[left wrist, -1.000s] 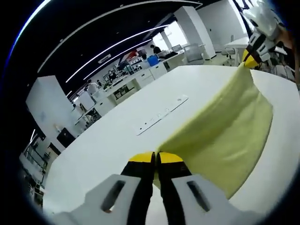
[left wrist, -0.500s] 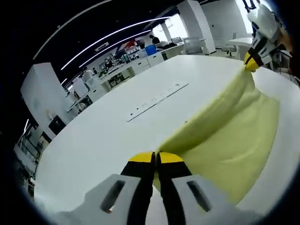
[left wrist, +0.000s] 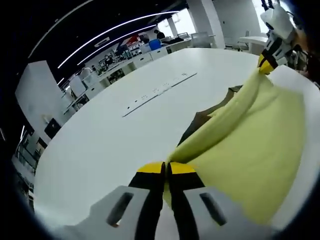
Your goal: Fold the garment on the visible template until the final outline fits inside the template.
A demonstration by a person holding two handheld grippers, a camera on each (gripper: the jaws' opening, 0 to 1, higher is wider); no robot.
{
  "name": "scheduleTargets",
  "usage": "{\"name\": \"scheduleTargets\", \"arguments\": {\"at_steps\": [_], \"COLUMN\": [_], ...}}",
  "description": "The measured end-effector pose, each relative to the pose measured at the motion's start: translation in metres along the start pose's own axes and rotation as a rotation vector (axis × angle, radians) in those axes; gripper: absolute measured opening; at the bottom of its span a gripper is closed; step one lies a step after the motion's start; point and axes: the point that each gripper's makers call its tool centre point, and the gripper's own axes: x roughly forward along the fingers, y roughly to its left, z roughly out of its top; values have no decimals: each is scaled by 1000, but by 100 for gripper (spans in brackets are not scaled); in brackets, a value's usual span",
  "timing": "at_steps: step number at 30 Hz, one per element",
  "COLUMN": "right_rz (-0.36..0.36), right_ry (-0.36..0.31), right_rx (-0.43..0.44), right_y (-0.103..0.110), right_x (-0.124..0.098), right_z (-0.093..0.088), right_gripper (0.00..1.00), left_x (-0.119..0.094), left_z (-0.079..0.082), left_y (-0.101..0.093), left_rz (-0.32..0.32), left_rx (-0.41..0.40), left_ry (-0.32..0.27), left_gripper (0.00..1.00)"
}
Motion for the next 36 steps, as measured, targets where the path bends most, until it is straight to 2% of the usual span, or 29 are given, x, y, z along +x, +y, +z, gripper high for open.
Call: {"name": "scheduleTargets", "arguments": {"at_steps": [10, 14, 16, 20, 22, 25, 30, 33, 36], "right_rz": [22, 42, 46, 56, 49, 49, 32, 16, -14], "right_ry": [17, 44, 31, -16, -31, -39, -55, -69, -83], "right_rx": [5, 13, 24, 92, 131, 138, 99, 72, 44], "right_y": [-1, 3, 6, 8, 6, 7, 9, 7, 5], "right_x": [13, 19, 20, 18, 16, 12, 7, 7, 8], "right_z": [-6, -16, -17, -17, -17, -20, -21, -21, -20], "right_gripper": [0, 2, 3, 9, 16, 27, 30, 30, 29], "left_x": [15, 16, 15, 13, 12, 5, -7, -8, -6], "left_z": [-10, -9, -8, -9, -10, -12, -11, -14, -14], "left_y": [4, 4, 6, 7, 7, 7, 0, -1, 2], "left_rz": [-3, -3, 1, -19, -30, -44, -90, -102, -98], "left_rx": [10, 8, 16, 30, 27, 18, 78, 97, 148], "left_ry": [22, 8, 3, -9, -15, -10, -56, -56, -56], "left_gripper": [5, 6, 9, 12, 12, 15, 21, 22, 22]}}
